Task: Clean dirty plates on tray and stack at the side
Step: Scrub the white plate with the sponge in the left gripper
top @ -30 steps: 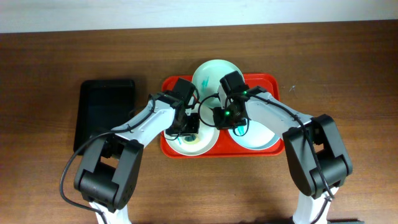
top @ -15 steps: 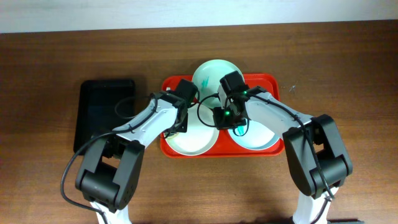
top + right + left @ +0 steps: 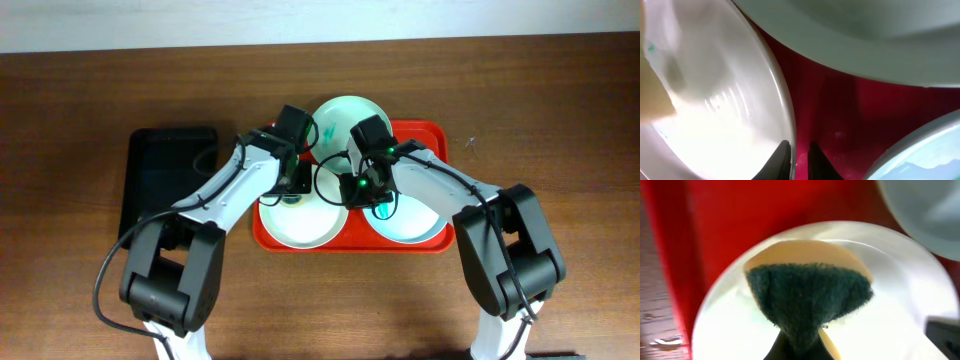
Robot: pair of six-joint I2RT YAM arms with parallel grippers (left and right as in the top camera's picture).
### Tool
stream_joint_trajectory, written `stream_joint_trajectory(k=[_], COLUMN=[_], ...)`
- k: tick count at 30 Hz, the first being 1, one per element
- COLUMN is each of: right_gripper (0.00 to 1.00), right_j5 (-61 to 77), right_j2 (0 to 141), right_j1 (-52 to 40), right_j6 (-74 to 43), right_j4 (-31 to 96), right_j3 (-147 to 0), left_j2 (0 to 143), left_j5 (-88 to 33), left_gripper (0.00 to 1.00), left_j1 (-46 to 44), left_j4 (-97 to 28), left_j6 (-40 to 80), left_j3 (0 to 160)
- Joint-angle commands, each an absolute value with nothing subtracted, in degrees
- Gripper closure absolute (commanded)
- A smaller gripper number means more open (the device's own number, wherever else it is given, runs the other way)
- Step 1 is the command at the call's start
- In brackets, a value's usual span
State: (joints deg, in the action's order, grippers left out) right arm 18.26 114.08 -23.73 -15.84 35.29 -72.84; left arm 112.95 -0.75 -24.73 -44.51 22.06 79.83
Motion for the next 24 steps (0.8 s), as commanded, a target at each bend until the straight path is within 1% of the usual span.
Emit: stream_joint_trajectory(k=[1, 5, 9, 12, 13, 18, 21, 24], right_gripper=[0.86, 0.86, 0.86, 0.87, 0.87, 0.87, 0.87, 0.87], right_j5=[17.30, 17.30, 17.30, 17.30, 17.30, 17.28, 17.28, 17.21], right_j2=[114.93, 114.93, 114.93, 114.93, 114.93, 114.93, 114.93, 114.93], right_j1=[-23.70, -23.70, -23.70, -23.70, -23.70, -23.70, -23.70, -23.70], right_j6=[-15.46, -15.46, -15.46, -15.46, -15.44, -15.38, -15.25, -15.25], right_j4=[35.53, 35.55, 35.57, 35.57, 35.57, 35.55, 35.55, 35.46], right_j3=[-72.10, -72.10, -72.10, -72.10, -72.10, -72.10, -72.10, -72.10], left_j2=[113.01, 113.67, 113.91, 114.50, 114.54, 114.54, 114.37, 112.86], left_j5=[-6.46, -6.17, -4.82, 2.74, 8.23, 25.23, 30.59, 30.00], left_gripper=[1.00, 1.00, 1.00, 1.00, 1.00, 1.00, 1.00, 1.00], left_j1=[-24.12, -24.10, -24.10, -24.10, -24.10, -24.10, -24.12, -24.12], left_j4=[-44.18, -42.13, -36.14, -34.37, -34.59, -35.77, -35.88, -37.80], left_j6=[21.82, 21.80, 21.82, 21.82, 21.82, 21.80, 21.80, 22.39], left_j3=[78.83, 77.38, 74.04, 72.36, 72.12, 72.12, 72.49, 74.22])
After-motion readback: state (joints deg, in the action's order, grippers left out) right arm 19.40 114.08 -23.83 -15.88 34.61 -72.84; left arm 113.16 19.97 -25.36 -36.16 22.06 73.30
